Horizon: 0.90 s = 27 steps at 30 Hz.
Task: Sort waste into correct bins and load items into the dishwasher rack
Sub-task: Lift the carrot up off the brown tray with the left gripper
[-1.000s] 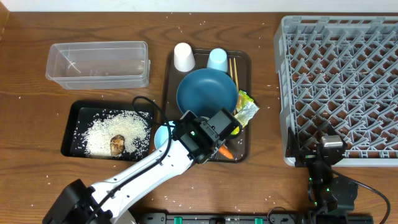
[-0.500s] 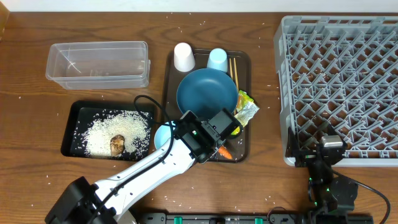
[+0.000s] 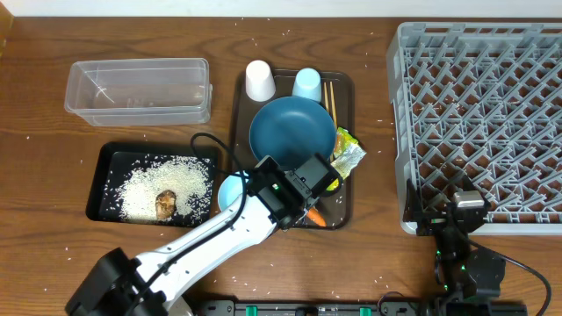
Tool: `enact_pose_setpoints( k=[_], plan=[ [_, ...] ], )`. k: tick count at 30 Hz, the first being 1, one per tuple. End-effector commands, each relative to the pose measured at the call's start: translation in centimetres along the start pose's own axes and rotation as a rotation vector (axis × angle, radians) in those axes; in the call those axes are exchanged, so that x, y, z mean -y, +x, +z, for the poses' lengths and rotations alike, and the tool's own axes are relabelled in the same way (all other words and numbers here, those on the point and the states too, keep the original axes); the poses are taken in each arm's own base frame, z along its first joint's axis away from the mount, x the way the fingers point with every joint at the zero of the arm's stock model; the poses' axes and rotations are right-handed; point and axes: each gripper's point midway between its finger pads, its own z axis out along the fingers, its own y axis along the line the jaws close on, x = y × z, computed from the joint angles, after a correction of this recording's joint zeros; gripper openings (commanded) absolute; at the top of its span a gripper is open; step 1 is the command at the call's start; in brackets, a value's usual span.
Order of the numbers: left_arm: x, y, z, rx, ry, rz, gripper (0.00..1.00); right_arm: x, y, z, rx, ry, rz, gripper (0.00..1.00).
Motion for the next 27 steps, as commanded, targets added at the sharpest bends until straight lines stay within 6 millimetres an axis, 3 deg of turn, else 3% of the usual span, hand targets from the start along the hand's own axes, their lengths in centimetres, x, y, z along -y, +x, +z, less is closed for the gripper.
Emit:
enact_pose_setpoints(
  k=[1,8,12,13,15,27],
  plan=[
    [-0.7,-0.2,1.5,0.028,-0.053,0.022,0.27,-0.3,0.1,0.0,-0.002,-0.012,-0.001,0.99],
    [-0.8,1.5,4.7,-0.045,-0.097,0.024,0.27,-0.3,0.1,0.0,-0.002,-0.012,-0.001,0.99],
    [-0.4,1.6,4.9,-0.054,-0.081,0.023,0.27,-0.3,0.1,0.0,-0.002,-0.012,-0.001,0.99],
    [-0.4,1.6,4.9,-0.054,-0.081,0.023,0.32,-0.3,0.1,0.0,-0.002,-0.012,-0.001,0.99],
    [-0.4,1.7,4.9,-0.056,-0.083,0.039,0.55,-0.3,0.1,0.0,-0.002,-0.012,-0.001,0.99],
    [-0.7,1.6,5.0,-0.056,-0.093,0.069,0.56,-0.3,0.1,0.0,-0.002,-0.012,-0.001,0.99]
  ],
)
